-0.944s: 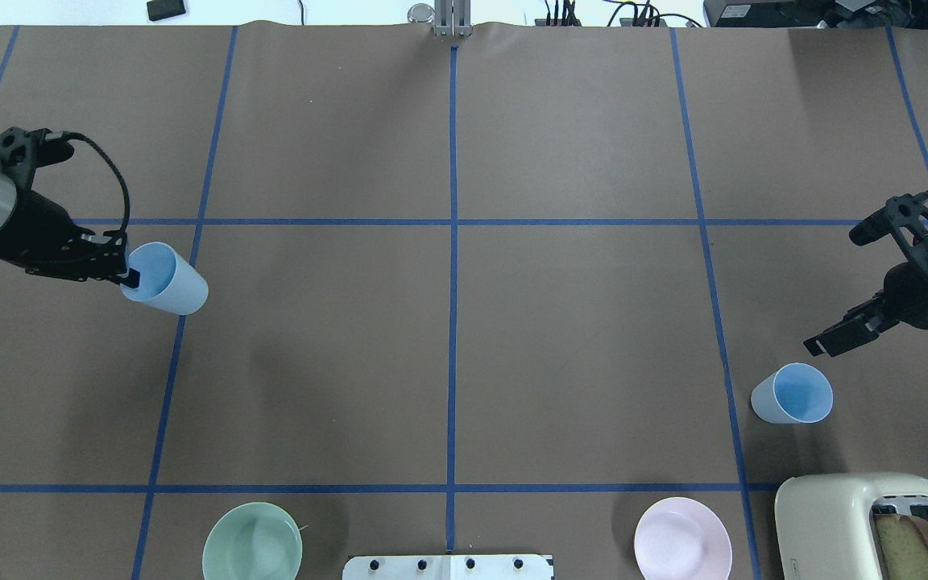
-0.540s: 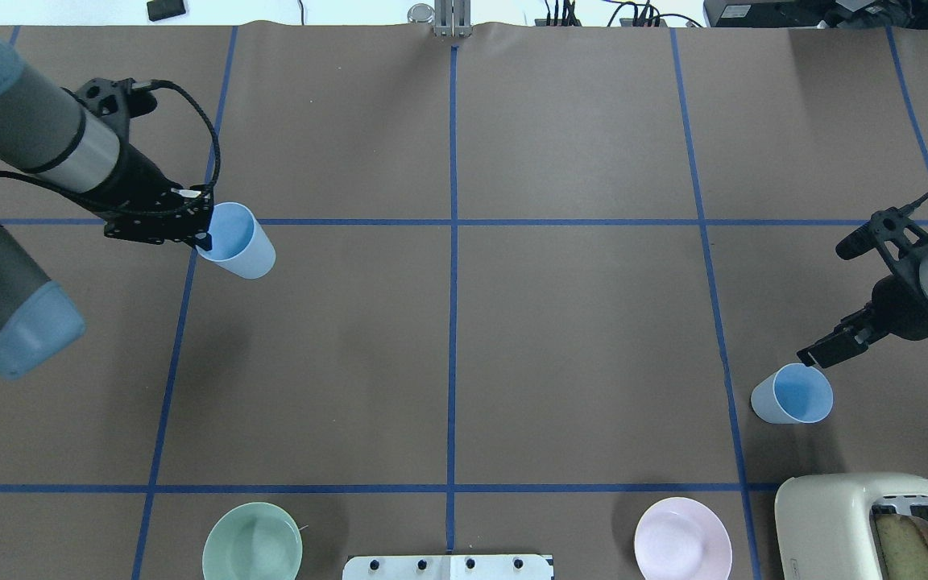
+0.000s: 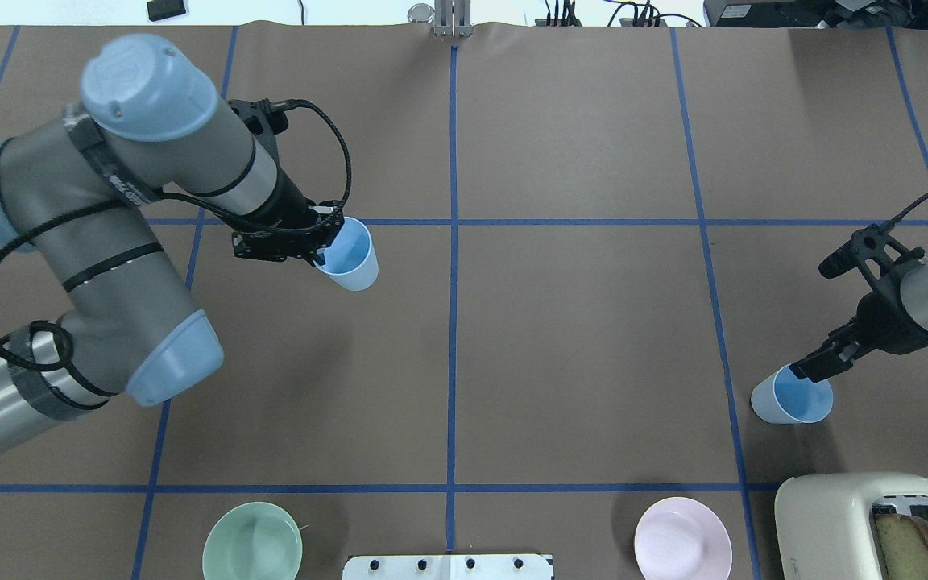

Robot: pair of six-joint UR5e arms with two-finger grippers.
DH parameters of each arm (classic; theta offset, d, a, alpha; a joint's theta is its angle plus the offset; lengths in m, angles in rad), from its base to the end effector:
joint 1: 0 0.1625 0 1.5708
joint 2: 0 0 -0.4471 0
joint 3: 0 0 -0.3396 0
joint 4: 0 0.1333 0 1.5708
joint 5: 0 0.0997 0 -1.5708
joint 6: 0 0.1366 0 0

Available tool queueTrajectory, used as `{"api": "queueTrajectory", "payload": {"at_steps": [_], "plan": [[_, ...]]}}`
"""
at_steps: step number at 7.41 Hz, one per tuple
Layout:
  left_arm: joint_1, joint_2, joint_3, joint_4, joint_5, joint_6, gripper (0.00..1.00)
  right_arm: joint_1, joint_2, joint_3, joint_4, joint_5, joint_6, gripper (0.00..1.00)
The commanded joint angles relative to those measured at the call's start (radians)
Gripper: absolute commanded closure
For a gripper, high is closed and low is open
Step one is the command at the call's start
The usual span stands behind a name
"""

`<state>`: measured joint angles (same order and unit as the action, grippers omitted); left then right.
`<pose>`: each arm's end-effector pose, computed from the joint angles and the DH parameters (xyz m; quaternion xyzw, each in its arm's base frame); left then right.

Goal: Stack blue cups with both arms
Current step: 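Carry the blue cup centerward with the left gripper while the right grasps its cup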

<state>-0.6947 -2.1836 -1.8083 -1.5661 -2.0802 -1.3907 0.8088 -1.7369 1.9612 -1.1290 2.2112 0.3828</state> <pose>0.4464 -0.4587 0.2775 -0.0399 0.4570 -0.1246 0.8798 -0.2410 -0.3274 0.5524 0.0997 -0.4181 -0.2701 0.8615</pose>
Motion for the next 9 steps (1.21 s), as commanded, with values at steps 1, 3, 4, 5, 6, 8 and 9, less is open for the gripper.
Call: {"api": "queueTrajectory", "payload": {"at_steps": [1,3,4,5,6,8,9], "plan": [[0.046,-0.080,0.068,-0.003,0.032,-0.059,1.00,-0.017,-0.001,-0.001,0.000,-0.005,-0.002,0.19],[0.078,-0.113,0.086,-0.008,0.078,-0.077,1.00,-0.016,-0.013,0.004,0.000,0.001,-0.005,0.16],[0.078,-0.111,0.087,-0.008,0.078,-0.077,1.00,-0.016,-0.032,0.031,0.000,0.008,-0.007,0.15],[0.078,-0.111,0.087,-0.008,0.078,-0.077,1.00,-0.016,-0.052,0.045,0.000,0.009,-0.005,0.14],[0.093,-0.113,0.099,-0.009,0.080,-0.076,1.00,-0.035,-0.052,0.041,0.000,0.001,-0.005,0.15],[0.106,-0.133,0.128,-0.012,0.080,-0.076,1.00,-0.056,-0.052,0.038,0.000,-0.004,-0.007,0.30],[0.106,-0.152,0.162,-0.028,0.080,-0.074,1.00,-0.060,-0.050,0.038,0.000,-0.004,-0.007,0.38]]}}
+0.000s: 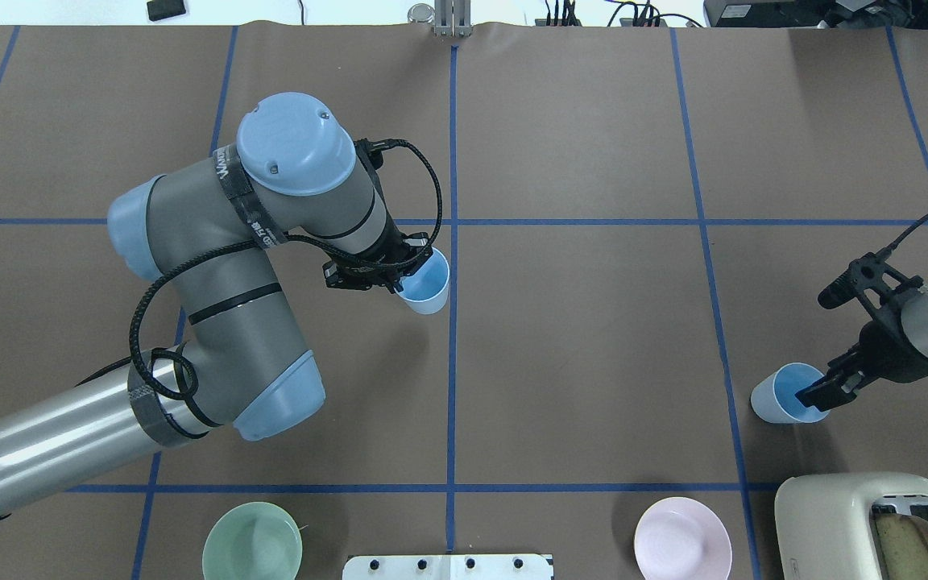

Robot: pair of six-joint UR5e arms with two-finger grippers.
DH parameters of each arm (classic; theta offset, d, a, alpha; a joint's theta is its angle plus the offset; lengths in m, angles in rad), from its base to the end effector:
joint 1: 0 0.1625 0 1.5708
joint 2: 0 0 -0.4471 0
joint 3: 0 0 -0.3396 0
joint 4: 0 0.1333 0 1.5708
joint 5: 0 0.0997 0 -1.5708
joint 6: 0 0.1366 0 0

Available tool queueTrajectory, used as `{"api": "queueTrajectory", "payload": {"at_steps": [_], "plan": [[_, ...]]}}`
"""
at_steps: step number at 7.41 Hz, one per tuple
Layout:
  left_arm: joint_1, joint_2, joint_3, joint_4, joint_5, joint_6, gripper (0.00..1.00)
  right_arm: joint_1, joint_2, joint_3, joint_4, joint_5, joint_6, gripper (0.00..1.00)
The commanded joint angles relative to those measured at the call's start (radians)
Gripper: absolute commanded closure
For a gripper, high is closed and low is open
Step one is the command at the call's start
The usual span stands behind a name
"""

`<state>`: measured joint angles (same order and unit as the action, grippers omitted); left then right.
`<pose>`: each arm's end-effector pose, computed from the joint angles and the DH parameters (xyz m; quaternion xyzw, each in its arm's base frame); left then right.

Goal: Stack blue cups with both arms
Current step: 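Carry the blue cup centerward with the left gripper while the right grasps its cup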

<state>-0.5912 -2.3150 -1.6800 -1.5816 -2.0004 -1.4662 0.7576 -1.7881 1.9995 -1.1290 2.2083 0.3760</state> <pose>0.5264 -0.4454 0.2403 -0.0425 0.4506 -0.1271 0.8826 -0.2414 -0.3000 0.5544 0.0861 -0.4165 -0.2932 0.8562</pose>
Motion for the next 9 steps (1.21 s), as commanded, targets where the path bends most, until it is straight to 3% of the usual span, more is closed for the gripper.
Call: {"api": "queueTrajectory", "payload": {"at_steps": [1,2,6,7,9], "plan": [[0.004,-0.024,0.081,-0.064,0.002,0.001,1.00,-0.009,0.000,-0.001,0.000,-0.001,0.000,0.42],[0.008,-0.026,0.117,-0.122,0.002,0.000,1.00,-0.009,-0.002,-0.001,-0.001,-0.001,0.000,0.57],[0.024,-0.040,0.135,-0.133,0.020,0.001,1.00,-0.018,0.004,-0.015,-0.003,-0.001,0.000,0.69],[0.024,-0.040,0.134,-0.139,0.020,0.003,0.86,-0.020,0.006,-0.015,-0.005,-0.001,0.000,0.77],[0.024,-0.037,0.134,-0.167,0.020,0.007,0.45,-0.008,0.006,-0.016,-0.005,-0.002,0.000,0.98]]}}
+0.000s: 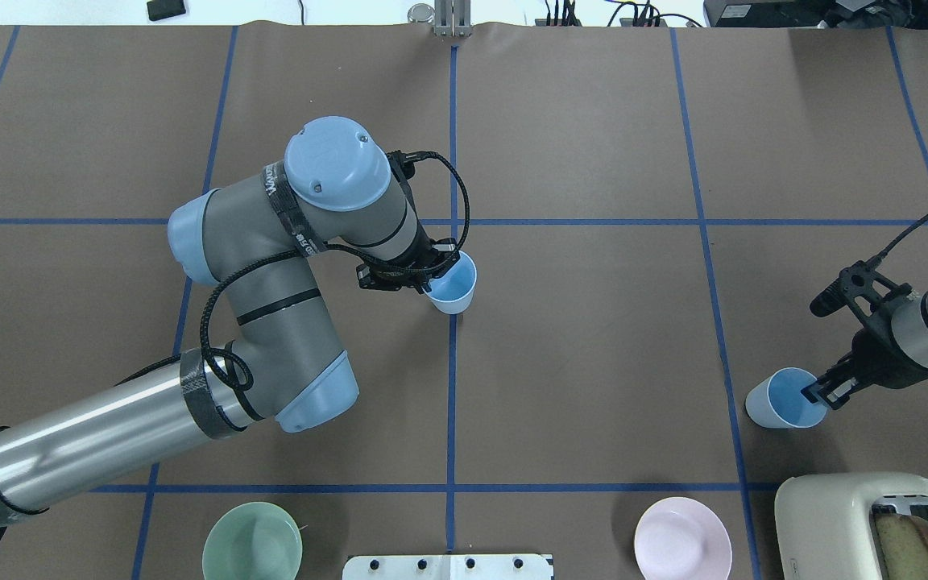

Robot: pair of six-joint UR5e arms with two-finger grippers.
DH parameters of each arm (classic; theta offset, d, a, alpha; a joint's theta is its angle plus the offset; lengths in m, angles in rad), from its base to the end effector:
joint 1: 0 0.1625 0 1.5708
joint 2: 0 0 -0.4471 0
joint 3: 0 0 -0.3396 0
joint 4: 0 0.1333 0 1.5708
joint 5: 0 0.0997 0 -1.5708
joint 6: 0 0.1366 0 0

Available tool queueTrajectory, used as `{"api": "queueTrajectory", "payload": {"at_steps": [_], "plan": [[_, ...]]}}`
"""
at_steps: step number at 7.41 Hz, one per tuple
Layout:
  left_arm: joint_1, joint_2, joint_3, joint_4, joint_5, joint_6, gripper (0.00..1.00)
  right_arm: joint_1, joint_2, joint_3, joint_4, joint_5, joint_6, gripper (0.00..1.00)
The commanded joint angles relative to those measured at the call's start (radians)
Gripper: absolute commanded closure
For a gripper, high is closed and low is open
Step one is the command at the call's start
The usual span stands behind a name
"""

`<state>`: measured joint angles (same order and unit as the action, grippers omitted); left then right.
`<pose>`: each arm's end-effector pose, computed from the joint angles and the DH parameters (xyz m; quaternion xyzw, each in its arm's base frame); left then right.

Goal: Stack blue cups with both arms

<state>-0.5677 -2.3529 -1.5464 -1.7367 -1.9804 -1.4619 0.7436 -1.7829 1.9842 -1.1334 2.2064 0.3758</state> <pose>0.5662 -0.4547 0.2423 -0.0270 0.4719 -0.1111 0.8742 -0.2474 -0.2985 0.5605 0.0780 -0.4134 -0.2974 0.8571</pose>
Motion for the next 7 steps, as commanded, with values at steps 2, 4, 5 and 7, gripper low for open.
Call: {"api": "queueTrajectory", "payload": {"at_steps": [2,4,5,7], "plan": [[0.000,0.001,0.000,-0.012,0.002,0.005,0.43,0.022,0.000,-0.001,-0.002,0.001,-0.002,1.00],[0.000,0.001,-0.003,-0.012,0.002,0.005,0.39,0.039,0.000,0.004,-0.005,0.010,-0.002,1.00],[-0.001,0.001,-0.006,-0.012,0.000,0.005,0.39,0.051,0.000,0.005,-0.008,0.021,-0.003,1.00],[-0.009,0.012,-0.044,-0.009,-0.002,0.012,0.36,0.103,0.038,0.010,-0.025,0.097,-0.005,1.00]]}}
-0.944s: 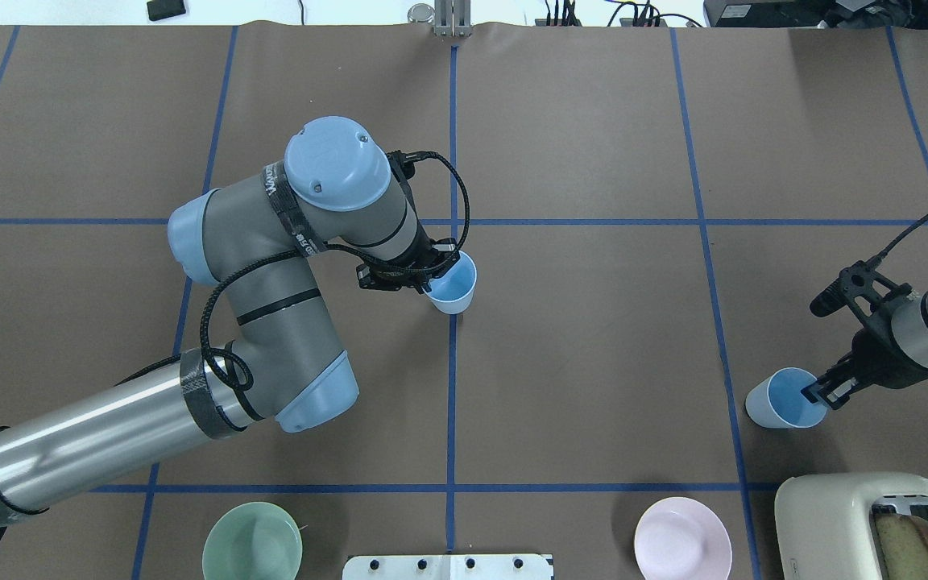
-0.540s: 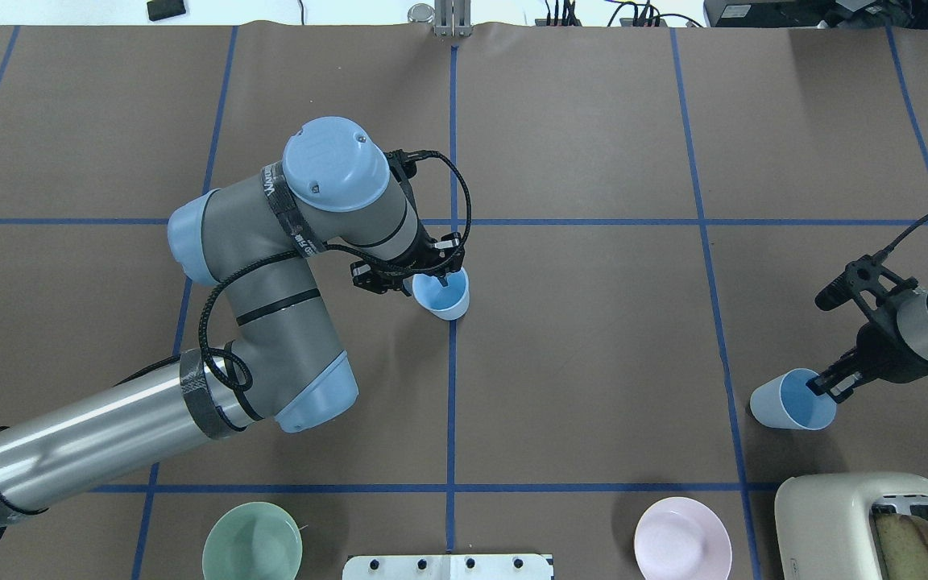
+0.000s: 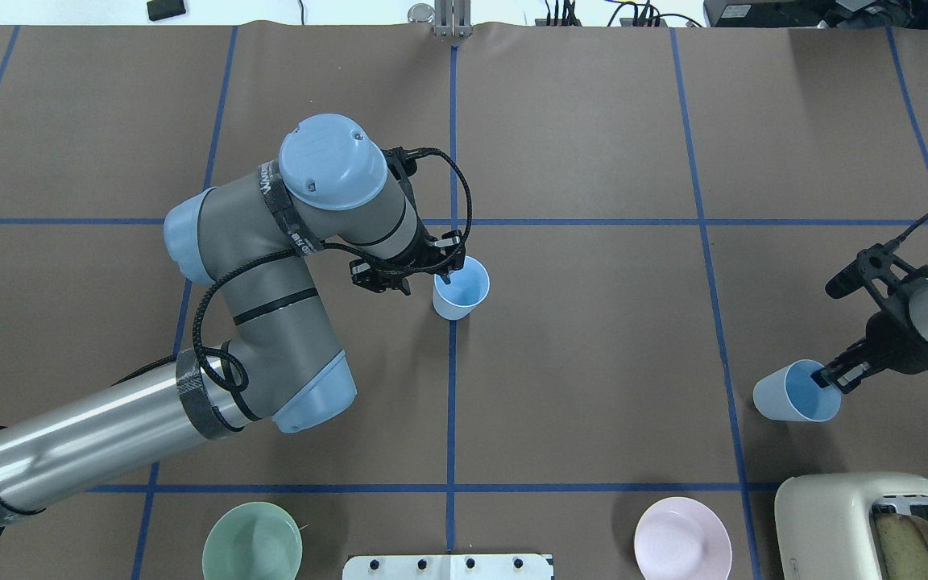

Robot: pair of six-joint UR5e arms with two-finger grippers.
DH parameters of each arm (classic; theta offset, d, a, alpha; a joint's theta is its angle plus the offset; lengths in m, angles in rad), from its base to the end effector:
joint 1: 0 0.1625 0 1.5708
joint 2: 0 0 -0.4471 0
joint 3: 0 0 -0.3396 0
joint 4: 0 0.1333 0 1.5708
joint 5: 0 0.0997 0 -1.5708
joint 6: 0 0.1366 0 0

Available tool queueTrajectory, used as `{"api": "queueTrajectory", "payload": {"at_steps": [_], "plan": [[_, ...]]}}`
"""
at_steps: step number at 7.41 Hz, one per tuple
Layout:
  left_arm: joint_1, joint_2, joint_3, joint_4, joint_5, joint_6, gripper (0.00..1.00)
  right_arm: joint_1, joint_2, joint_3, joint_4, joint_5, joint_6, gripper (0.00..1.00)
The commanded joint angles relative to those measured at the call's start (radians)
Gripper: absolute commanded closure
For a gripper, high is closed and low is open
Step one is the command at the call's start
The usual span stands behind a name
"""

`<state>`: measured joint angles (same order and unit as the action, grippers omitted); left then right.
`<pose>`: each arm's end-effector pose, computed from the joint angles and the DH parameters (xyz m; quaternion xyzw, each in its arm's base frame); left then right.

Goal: Stack blue cups with both arms

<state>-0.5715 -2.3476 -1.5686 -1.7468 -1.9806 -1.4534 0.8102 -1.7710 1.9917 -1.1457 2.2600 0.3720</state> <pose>0.5596 -0.4536 0.2355 -0.0190 0.4828 -0.1052 0.8692 -0.2321 -0.3113 0.5505 0.0802 -0.4306 -0.2775 0.8551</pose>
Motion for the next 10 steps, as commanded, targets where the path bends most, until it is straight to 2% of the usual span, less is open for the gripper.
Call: {"api": "queueTrajectory", "payload": {"at_steps": [1,3,5,6,7,8,9,10], "plan": [[-0.028,0.011,-0.037,0.004,-0.009,0.017,0.35,0.061,0.080,0.006,-0.070,0.071,-0.001,1.00],[-0.073,0.133,-0.155,0.013,-0.021,0.146,0.35,0.086,0.267,0.004,-0.297,0.075,0.001,1.00],[-0.173,0.227,-0.208,0.012,-0.131,0.266,0.34,0.096,0.457,0.006,-0.524,0.070,0.002,1.00],[-0.207,0.296,-0.249,0.012,-0.147,0.344,0.33,0.090,0.548,0.004,-0.627,0.061,0.007,1.00],[-0.240,0.356,-0.273,0.012,-0.150,0.408,0.32,0.081,0.618,0.003,-0.694,0.049,0.022,1.00],[-0.279,0.410,-0.286,0.010,-0.188,0.489,0.31,0.049,0.674,-0.005,-0.715,0.008,0.092,1.00],[-0.338,0.472,-0.294,0.006,-0.237,0.578,0.26,0.002,0.735,-0.033,-0.713,-0.028,0.170,1.00],[-0.388,0.534,-0.294,0.000,-0.256,0.675,0.24,-0.023,0.802,-0.068,-0.713,-0.031,0.227,1.00]]}}
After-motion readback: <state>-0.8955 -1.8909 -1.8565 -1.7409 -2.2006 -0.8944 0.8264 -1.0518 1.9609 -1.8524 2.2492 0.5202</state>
